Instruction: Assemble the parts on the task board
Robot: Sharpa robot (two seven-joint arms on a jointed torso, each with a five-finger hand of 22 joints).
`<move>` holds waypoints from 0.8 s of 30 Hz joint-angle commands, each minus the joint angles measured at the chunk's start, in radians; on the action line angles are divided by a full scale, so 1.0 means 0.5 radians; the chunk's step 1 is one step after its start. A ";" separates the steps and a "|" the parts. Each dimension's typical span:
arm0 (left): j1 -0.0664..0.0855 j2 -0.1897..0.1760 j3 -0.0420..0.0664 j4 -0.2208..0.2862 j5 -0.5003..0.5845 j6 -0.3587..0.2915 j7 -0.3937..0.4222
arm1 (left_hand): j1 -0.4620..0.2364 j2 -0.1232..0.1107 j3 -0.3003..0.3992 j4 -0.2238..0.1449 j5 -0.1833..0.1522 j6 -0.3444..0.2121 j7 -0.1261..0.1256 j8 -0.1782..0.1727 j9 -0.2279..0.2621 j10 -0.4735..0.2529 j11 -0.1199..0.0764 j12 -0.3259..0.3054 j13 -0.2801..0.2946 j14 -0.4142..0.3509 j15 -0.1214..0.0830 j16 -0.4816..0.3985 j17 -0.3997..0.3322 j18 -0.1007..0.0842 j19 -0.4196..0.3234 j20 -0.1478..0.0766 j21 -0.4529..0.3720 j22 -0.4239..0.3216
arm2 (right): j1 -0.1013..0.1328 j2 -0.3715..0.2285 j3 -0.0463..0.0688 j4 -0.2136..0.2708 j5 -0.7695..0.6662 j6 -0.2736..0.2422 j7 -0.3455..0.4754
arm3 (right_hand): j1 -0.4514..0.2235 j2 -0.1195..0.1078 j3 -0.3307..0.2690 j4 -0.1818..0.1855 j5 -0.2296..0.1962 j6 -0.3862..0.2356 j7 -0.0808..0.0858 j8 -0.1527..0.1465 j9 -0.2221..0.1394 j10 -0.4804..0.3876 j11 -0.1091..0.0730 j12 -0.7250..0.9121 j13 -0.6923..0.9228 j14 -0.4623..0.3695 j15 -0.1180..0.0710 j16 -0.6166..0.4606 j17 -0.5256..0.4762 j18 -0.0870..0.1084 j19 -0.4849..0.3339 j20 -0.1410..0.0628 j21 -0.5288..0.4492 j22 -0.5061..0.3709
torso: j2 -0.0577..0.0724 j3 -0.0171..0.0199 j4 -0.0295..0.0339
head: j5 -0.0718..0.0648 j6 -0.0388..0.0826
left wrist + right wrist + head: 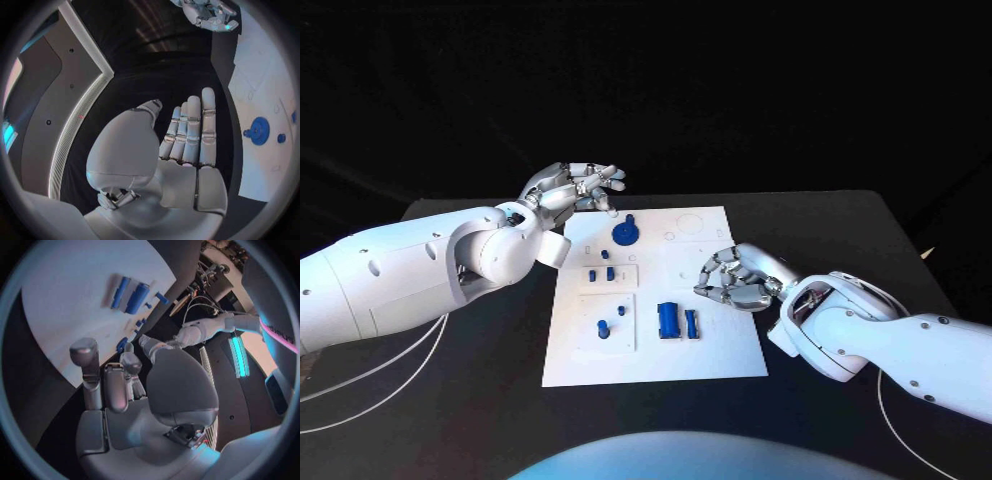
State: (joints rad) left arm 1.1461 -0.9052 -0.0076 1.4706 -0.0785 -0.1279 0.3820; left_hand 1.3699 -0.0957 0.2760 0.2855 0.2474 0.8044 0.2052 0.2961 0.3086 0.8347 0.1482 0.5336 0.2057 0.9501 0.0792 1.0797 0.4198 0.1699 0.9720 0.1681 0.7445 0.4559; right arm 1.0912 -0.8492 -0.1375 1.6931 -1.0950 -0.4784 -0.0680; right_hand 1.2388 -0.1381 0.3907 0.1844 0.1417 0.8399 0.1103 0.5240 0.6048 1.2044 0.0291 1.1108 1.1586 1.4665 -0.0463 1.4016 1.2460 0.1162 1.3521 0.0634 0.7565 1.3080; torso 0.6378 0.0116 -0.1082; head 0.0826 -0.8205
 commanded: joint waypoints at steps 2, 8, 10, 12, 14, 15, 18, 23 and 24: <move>-0.010 0.032 0.001 -0.033 0.014 -0.007 0.133 | 0.019 0.005 -0.003 -0.007 0.008 -0.017 0.011 0.008 -0.002 -0.014 0.000 0.011 0.001 -0.013 0.003 0.006 -0.004 0.025 0.005 0.012 -0.012 -0.002 | 0.034 0.023 0.010 -0.124 0.617 -0.022 0.475 | 0.066 0.010 0.029 -0.037 0.011 -0.098 0.040 -0.046 -0.009 -0.373 0.042 -0.419 -0.378 -0.126 0.046 -0.347 -0.476 0.119 -0.238 0.031 -0.731 -0.148 | -0.025 -0.0417 -0.007 | -0.028 0.074; -0.059 0.065 0.002 -0.079 0.164 -0.152 0.297 | 0.068 -0.009 0.019 -0.021 0.011 -0.013 0.004 0.025 -0.004 0.003 -0.005 0.033 -0.002 -0.075 0.003 -0.061 -0.047 0.024 -0.036 0.013 -0.064 -0.028 | 0.071 0.122 0.032 -0.520 1.346 0.081 0.762 | 0.123 -0.010 0.200 -0.117 0.004 -0.237 0.148 -0.148 -0.105 -0.626 0.144 -0.815 -0.802 -0.572 0.147 -1.212 -1.243 0.119 -0.455 0.121 -1.154 -0.479 | -0.057 -0.0850 -0.044 | -0.020 0.218; -0.068 0.079 0.002 -0.102 0.192 -0.175 0.323 | 0.075 -0.015 0.031 -0.014 0.010 -0.017 0.004 0.032 -0.008 0.011 -0.002 0.037 -0.010 -0.125 0.010 -0.154 -0.094 0.023 -0.075 0.022 -0.130 -0.064 | 0.078 0.145 0.039 -0.607 1.502 0.120 0.815 | 0.160 -0.023 0.300 -0.174 -0.179 -0.432 0.152 -0.280 -0.201 -0.683 0.154 -1.109 -1.096 -0.778 0.192 -1.516 -1.370 0.116 -0.629 0.169 -1.334 -0.630 | -0.068 -0.0883 -0.050 | -0.016 0.238; -0.077 0.102 0.002 -0.141 0.222 -0.194 0.347 | 0.082 -0.020 0.045 -0.011 0.009 -0.020 0.008 0.038 -0.012 0.003 0.004 0.021 -0.028 -0.165 0.023 -0.280 -0.151 0.023 -0.111 0.035 -0.217 -0.115 | 0.084 0.171 0.047 -0.695 1.638 0.173 0.860 | 0.152 -0.033 0.347 -0.200 -0.182 -0.423 0.159 -0.290 -0.236 -0.691 0.223 -1.323 -1.328 -0.981 0.272 -1.776 -1.497 0.089 -0.827 0.239 -1.393 -0.785 | -0.081 -0.0925 -0.054 | -0.010 0.281; -0.087 0.135 0.002 -0.192 0.249 -0.208 0.367 | 0.092 -0.026 0.068 -0.010 0.009 -0.018 0.021 0.050 -0.016 -0.022 0.027 -0.056 -0.093 -0.233 0.059 -0.534 -0.250 0.023 -0.168 0.072 -0.389 -0.221 | 0.089 0.197 0.052 -0.773 1.734 0.223 0.896 | 0.111 -0.042 0.355 -0.214 -0.184 -0.287 0.221 -0.301 -0.291 -0.717 0.281 -1.491 -1.533 -1.082 0.341 -1.969 -1.602 0.088 -0.966 0.305 -1.392 -0.969 | -0.097 -0.0990 -0.052 | -0.005 0.307; -0.091 0.147 0.002 -0.211 0.257 -0.210 0.374 | 0.096 -0.032 0.074 -0.012 0.007 -0.020 0.024 0.052 -0.017 -0.023 0.035 -0.082 -0.114 -0.278 0.074 -0.630 -0.284 0.018 -0.199 0.083 -0.447 -0.255 | 0.090 0.206 0.054 -0.795 1.758 0.239 0.906 | 0.105 -0.041 0.352 -0.221 -0.181 -0.272 0.217 -0.316 -0.310 -0.712 0.284 -1.523 -1.580 -1.104 0.353 -2.012 -1.626 0.094 -0.998 0.320 -1.392 -1.020 | -0.105 -0.1036 -0.049 | -0.002 0.319; -0.107 0.204 0.002 -0.309 0.291 -0.215 0.398 | 0.100 -0.045 0.106 -0.013 0.004 -0.042 0.034 0.048 -0.040 0.019 0.065 -0.255 -0.246 -0.300 0.125 -1.050 -0.395 0.022 -0.269 0.157 -0.754 -0.452 | 0.094 0.248 0.058 -0.887 1.830 0.305 0.948 | 0.070 -0.007 0.290 -0.267 -0.174 -0.201 0.226 -0.425 -0.431 -0.664 0.307 -1.687 -1.853 -1.146 0.390 -2.213 -1.765 0.139 -1.084 0.403 -1.390 -1.343 | -0.128 -0.1113 -0.040 | 0.006 0.345; -0.125 0.275 0.003 -0.440 0.325 -0.217 0.418 | 0.096 -0.048 0.119 -0.020 0.005 -0.081 0.021 -0.002 -0.097 0.054 0.103 -0.486 -0.287 -0.406 0.195 -1.428 -0.486 0.014 -0.380 0.236 -1.080 -0.657 | 0.096 0.315 0.064 -1.012 1.879 0.372 0.997 | 0.041 0.041 0.224 -0.279 -0.172 -0.158 0.224 -0.508 -0.507 -0.636 0.320 -1.787 -2.028 -1.136 0.411 -2.330 -1.861 0.134 -1.116 0.423 -1.391 -1.583 | -0.157 -0.1118 -0.029 | 0.035 0.375; -0.129 0.292 0.003 -0.473 0.333 -0.220 0.422 | 0.095 -0.047 0.118 -0.021 0.004 -0.081 0.020 -0.007 -0.103 0.059 0.105 -0.506 -0.287 -0.406 0.198 -1.450 -0.492 0.013 -0.379 0.238 -1.100 -0.671 | 0.096 0.327 0.066 -1.039 1.885 0.385 1.005 | 0.041 0.048 0.215 -0.283 -0.172 -0.153 0.225 -0.521 -0.517 -0.630 0.321 -1.801 -2.053 -1.125 0.412 -2.342 -1.876 0.134 -1.123 0.426 -1.390 -1.621 | -0.160 -0.1102 -0.025 | 0.039 0.380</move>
State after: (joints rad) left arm 1.0828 -0.7656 -0.0073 1.2453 0.0464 -0.2236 0.5468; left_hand 1.4147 -0.1196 0.3314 0.2772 0.2474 0.7685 0.1981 0.2916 0.2559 0.8654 0.1974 0.2789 0.0631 0.7491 0.1800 0.3543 0.1735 0.1698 0.7855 0.2865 0.1957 0.1207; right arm 1.1388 -0.6891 -0.1056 1.1839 -0.2246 -0.3540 0.3746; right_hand 1.2544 -0.1207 0.4980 0.0387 0.0541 0.7546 0.1960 0.2585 0.3428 0.8829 0.1913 0.2041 0.1242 0.9022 0.1609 0.2249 0.3028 0.1703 0.7873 0.2784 0.0629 0.4848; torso 0.5681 -0.0427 -0.1259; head 0.0967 -0.6370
